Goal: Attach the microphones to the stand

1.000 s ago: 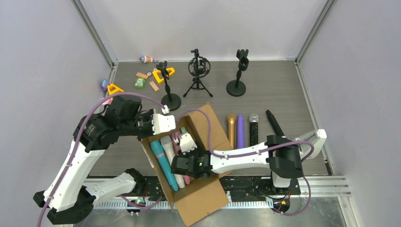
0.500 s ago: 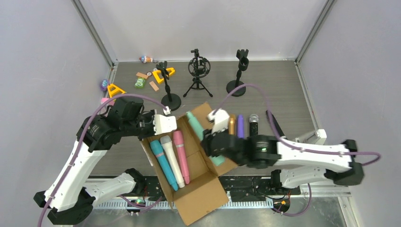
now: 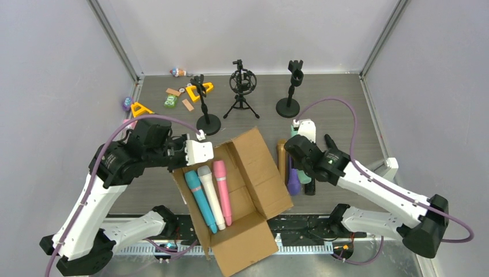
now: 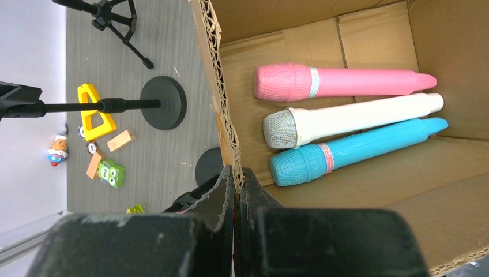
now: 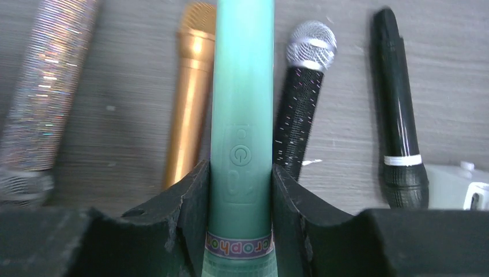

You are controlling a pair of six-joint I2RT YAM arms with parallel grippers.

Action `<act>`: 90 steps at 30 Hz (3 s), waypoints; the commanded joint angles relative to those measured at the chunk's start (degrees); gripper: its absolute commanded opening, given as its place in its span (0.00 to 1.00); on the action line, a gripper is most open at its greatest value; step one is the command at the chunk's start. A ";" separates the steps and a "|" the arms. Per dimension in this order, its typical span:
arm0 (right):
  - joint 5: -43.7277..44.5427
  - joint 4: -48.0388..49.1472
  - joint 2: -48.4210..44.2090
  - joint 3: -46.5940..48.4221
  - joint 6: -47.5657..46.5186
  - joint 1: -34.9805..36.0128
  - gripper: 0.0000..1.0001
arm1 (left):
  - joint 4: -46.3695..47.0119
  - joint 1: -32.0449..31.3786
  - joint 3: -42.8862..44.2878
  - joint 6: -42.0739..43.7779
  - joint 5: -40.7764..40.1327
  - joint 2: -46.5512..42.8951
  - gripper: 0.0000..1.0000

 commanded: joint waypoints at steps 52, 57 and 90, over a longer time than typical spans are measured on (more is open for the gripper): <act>13.28 -7.06 3.73 21.64 5.06 18.39 0.67 | -3.58 -0.56 3.70 -10.20 3.91 1.19 0.00; 13.44 0.41 15.75 24.74 8.41 33.92 0.67 | -4.92 -0.54 3.03 -11.65 3.77 1.39 0.00; 8.28 24.01 39.48 18.21 6.99 33.17 0.17 | -8.32 -0.50 4.28 -3.92 2.77 -1.81 0.00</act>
